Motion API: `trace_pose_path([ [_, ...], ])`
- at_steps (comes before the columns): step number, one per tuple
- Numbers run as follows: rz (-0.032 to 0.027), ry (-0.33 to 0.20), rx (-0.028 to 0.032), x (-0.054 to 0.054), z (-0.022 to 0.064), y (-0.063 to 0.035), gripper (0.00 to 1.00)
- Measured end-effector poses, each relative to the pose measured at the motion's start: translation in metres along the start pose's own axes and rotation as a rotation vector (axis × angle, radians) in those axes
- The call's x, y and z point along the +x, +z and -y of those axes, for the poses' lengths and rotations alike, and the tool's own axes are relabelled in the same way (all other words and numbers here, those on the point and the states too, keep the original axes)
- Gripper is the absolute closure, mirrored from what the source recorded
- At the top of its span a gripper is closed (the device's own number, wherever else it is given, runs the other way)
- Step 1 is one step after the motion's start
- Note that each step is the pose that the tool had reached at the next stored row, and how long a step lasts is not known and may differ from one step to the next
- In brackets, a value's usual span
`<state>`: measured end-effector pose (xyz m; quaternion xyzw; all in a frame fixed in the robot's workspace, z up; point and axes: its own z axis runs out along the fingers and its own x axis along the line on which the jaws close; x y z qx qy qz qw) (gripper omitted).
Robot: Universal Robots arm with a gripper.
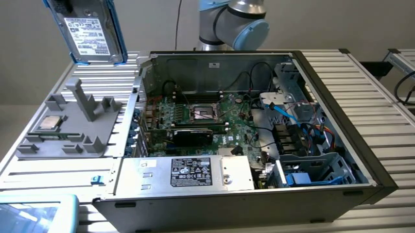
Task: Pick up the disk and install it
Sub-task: 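Pick up the disk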
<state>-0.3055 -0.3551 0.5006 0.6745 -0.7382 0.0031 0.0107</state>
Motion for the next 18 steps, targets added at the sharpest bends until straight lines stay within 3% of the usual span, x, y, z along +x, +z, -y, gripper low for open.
trace_pose_path([
  [18,0.0017,0.000,-0.0004,0.028,0.0735,-0.0104,0.63],
])
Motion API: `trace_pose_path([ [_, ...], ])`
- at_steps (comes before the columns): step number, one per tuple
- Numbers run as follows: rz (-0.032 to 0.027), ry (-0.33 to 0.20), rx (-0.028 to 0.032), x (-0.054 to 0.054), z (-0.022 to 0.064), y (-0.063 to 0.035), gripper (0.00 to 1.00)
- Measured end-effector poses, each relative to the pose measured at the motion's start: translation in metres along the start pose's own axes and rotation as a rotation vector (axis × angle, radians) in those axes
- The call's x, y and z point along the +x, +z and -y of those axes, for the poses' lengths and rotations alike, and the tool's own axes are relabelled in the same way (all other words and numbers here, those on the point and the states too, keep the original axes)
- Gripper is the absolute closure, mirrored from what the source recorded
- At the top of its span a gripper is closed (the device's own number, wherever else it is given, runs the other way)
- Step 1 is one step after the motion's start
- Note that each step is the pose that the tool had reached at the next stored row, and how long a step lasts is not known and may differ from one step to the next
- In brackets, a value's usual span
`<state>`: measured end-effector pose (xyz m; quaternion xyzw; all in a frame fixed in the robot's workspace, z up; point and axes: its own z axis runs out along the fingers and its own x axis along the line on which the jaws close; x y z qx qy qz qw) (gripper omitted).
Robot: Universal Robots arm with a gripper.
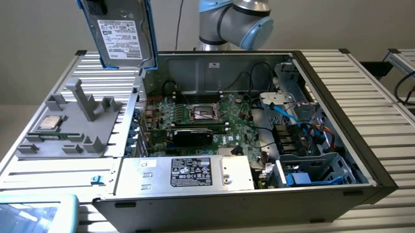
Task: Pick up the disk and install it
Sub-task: 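Pick up the disk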
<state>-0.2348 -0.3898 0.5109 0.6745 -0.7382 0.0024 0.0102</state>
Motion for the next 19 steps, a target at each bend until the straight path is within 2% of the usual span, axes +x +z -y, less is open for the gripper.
trace_pose_path([
  [10,0.0028,0.000,-0.0003,0.014,0.0422,-0.0029,0.63],
  [14,0.0055,0.000,-0.0006,0.016,0.0592,-0.0030,0.63],
  [19,0.0108,0.000,-0.0018,0.021,0.0747,-0.0031,0.63],
])
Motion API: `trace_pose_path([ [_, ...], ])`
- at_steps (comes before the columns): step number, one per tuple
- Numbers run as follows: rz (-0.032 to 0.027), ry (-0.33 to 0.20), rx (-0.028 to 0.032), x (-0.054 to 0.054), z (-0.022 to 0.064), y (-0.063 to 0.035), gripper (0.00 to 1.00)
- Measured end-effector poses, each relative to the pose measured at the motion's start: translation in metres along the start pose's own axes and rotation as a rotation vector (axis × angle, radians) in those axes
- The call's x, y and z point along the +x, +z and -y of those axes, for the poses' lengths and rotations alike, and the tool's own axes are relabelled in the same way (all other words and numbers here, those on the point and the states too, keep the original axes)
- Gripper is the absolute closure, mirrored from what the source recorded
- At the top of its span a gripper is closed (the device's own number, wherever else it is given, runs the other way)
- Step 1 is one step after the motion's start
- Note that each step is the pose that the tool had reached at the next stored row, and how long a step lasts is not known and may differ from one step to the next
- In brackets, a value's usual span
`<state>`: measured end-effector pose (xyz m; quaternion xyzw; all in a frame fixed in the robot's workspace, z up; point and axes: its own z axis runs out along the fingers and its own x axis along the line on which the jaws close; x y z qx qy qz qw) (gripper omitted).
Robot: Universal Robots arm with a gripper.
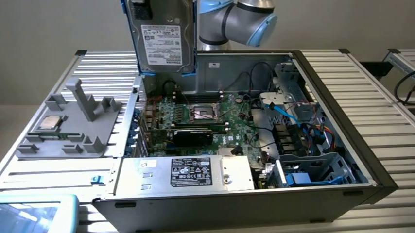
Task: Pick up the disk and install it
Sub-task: 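Pick up the disk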
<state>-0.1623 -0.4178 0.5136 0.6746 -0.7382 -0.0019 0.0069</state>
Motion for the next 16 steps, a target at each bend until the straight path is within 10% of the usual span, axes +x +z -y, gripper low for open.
trace_pose_path([
  [5,0.0035,0.000,-0.0009,0.004,0.0134,-0.0002,0.63],
  [16,0.0307,0.000,-0.0038,0.026,0.0337,-0.0002,0.63],
])
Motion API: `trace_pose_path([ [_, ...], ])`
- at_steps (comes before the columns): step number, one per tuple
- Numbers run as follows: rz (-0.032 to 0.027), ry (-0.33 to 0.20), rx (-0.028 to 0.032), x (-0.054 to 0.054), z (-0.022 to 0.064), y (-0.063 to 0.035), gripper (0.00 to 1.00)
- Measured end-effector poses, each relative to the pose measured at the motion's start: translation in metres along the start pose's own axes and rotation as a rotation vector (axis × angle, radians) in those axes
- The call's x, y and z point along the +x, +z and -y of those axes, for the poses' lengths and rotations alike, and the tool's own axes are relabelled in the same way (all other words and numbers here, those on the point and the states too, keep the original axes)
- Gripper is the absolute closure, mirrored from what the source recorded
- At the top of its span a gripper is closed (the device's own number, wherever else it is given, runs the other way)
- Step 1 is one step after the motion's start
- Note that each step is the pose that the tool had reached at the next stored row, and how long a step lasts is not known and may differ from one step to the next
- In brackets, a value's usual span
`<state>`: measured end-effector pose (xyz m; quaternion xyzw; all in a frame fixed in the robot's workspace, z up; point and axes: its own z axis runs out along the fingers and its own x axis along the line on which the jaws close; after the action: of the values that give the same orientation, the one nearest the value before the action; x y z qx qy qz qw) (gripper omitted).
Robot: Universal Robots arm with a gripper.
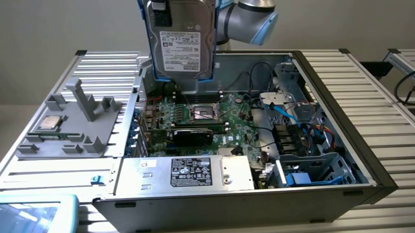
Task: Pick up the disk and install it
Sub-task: 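Pick up the disk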
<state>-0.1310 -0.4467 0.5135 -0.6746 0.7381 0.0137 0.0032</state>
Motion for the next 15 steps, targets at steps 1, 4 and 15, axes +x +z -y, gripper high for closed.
trace_pose_path([
  [1,0.0007,0.000,-0.0003,0.003,0.0016,-0.0001,0.63],
  [4,0.0019,0.000,-0.0008,0.012,0.0077,-0.0004,0.63],
  [15,0.0041,0.000,-0.0044,0.020,0.0537,-0.0013,0.63],
])
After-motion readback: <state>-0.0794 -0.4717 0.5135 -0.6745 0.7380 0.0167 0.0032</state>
